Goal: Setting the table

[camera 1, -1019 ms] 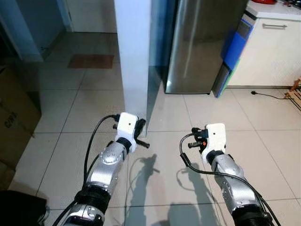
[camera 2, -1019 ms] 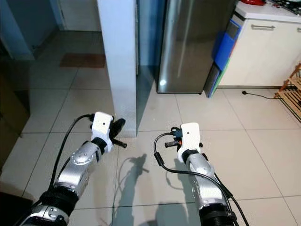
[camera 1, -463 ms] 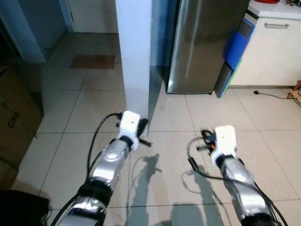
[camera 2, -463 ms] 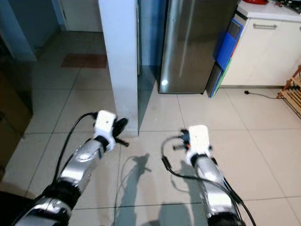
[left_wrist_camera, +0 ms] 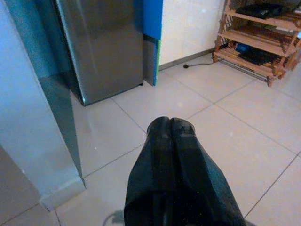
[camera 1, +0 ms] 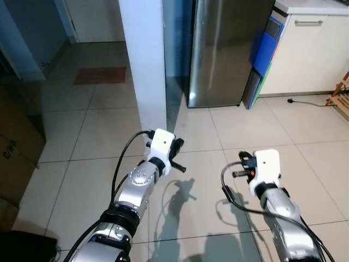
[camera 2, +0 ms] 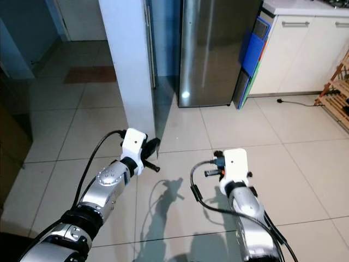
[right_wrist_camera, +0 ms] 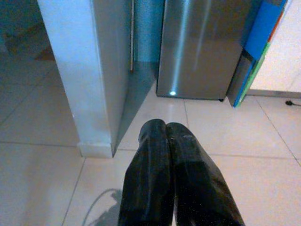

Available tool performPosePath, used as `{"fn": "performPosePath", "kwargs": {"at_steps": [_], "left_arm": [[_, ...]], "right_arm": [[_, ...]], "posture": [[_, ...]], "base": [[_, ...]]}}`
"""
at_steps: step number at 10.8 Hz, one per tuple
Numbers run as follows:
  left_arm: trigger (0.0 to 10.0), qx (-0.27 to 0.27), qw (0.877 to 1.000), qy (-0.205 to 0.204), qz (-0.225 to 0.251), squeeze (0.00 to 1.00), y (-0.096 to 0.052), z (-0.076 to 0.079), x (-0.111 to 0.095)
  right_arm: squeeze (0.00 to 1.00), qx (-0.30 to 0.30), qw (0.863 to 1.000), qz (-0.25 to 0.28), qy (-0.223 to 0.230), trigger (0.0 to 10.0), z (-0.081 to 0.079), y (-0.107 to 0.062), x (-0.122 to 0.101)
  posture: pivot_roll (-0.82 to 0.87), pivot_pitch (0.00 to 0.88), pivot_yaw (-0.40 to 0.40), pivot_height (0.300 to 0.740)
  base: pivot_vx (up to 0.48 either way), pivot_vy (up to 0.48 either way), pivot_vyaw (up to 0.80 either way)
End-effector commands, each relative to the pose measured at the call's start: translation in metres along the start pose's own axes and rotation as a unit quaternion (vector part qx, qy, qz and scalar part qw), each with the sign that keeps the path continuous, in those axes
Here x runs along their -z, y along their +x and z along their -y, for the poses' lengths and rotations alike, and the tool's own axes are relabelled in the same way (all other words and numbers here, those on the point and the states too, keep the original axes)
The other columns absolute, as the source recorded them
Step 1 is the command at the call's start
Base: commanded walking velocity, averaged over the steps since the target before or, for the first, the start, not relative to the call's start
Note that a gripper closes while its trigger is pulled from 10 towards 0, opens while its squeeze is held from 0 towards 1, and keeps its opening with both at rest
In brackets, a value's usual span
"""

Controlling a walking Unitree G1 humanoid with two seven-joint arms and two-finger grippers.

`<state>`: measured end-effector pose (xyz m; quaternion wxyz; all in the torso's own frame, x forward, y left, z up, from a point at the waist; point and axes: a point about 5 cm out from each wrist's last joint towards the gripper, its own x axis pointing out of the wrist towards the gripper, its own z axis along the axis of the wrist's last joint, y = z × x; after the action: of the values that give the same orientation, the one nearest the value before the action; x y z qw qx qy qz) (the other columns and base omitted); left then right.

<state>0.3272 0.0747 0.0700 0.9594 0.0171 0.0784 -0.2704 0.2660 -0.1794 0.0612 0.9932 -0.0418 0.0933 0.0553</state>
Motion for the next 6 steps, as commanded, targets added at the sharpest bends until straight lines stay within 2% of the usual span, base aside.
{"fn": "performPosePath", "kwargs": {"at_steps": [1, 2, 3, 4, 5, 6], "left_arm": [[10.0, 0.010, 1.000, 0.010, 0.007, 0.00, 0.004, 0.001, -0.006], [10.0, 0.012, 1.000, 0.003, -0.010, 0.00, 0.004, 0.000, -0.003], [10.0, -0.002, 1.000, 0.015, -0.012, 0.00, 0.001, -0.002, 0.000], [10.0, -0.031, 0.999, 0.016, -0.002, 0.00, -0.003, -0.006, 0.000], [10.0, -0.038, 0.999, 0.004, 0.007, 0.00, -0.007, -0.009, 0.001], [10.0, -0.052, 0.998, -0.004, 0.023, 0.00, -0.030, -0.023, 0.001]], "right_arm": [[0.00, 0.008, 1.000, 0.002, -0.002, 10.0, 0.003, -0.001, -0.003], [0.00, 0.007, 1.000, -0.001, -0.004, 10.0, 0.003, 0.000, -0.001], [0.00, -0.002, 1.000, 0.001, -0.002, 10.0, 0.001, 0.005, -0.003], [0.00, -0.006, 1.000, 0.001, -0.004, 10.0, 0.000, 0.009, -0.005], [0.00, -0.007, 1.000, 0.001, -0.006, 10.0, 0.001, 0.010, -0.005], [0.00, -0.013, 1.000, 0.003, -0.004, 10.0, 0.003, 0.004, -0.005]], "posture": [[-0.10, 0.000, 0.044, 0.740], [-0.09, 0.000, 0.034, 0.740], [-0.07, 0.000, 0.013, 0.740], [-0.06, 0.000, 0.002, 0.740], [-0.05, 0.000, -0.007, 0.740], [-0.04, 0.000, -0.008, 0.740]], "base": [[0.000, 0.000, 0.00], [0.000, 0.000, 0.00], [0.000, 0.000, 0.00], [0.000, 0.000, 0.00], [0.000, 0.000, 0.00], [0.000, 0.000, 0.00]]}}
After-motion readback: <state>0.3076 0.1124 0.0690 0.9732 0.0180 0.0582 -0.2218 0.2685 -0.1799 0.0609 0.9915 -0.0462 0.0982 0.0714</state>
